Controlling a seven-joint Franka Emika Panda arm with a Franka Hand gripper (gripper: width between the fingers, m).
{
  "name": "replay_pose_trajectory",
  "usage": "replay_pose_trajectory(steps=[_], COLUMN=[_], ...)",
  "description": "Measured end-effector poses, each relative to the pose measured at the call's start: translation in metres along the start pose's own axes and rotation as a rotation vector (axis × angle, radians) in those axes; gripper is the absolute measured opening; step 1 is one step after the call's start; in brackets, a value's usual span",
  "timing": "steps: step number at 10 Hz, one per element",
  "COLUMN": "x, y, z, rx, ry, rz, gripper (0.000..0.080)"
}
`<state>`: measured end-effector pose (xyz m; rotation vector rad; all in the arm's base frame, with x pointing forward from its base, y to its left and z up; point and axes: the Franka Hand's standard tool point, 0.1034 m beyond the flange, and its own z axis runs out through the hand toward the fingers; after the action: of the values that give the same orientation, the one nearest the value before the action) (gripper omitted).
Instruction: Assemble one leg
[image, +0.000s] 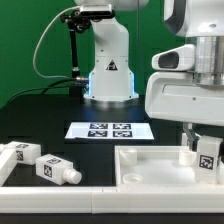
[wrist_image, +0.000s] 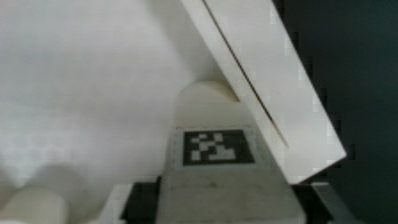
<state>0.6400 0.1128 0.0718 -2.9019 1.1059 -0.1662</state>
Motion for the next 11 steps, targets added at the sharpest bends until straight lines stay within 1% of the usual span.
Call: replay_pose_trajectory(steps=[3, 5, 6, 7, 8, 9, 10, 11], x=[0.0020, -0.0003, -0.0011, -0.0007, -0.0004, -0.0021, -0.0019, -0.0016], y=[0.0022, 0.0007, -0.0003, -0.0004, 0.0011, 0.0028, 0.0015, 0.0016], z=[-0.0009, -0.0006, -0.0002, -0.0001, 0.0001, 0.0000, 0.0000, 0.0002], rx=[0.008, 0.023, 0.025, 0.024, 0.016, -0.007, -0.001, -0.003], ry=[-0.049, -0.097, -0.105, -0.105, -0.104, -0.101, -0.105, -0.106], rz=[0.451, 0.789, 0.910, 0.973, 0.966, 0.964, 1.051, 1.103], gripper=[0.0284, 0.0285, 0.0285, 0.0285, 0.0285, 0.0285, 0.0285, 0.0285])
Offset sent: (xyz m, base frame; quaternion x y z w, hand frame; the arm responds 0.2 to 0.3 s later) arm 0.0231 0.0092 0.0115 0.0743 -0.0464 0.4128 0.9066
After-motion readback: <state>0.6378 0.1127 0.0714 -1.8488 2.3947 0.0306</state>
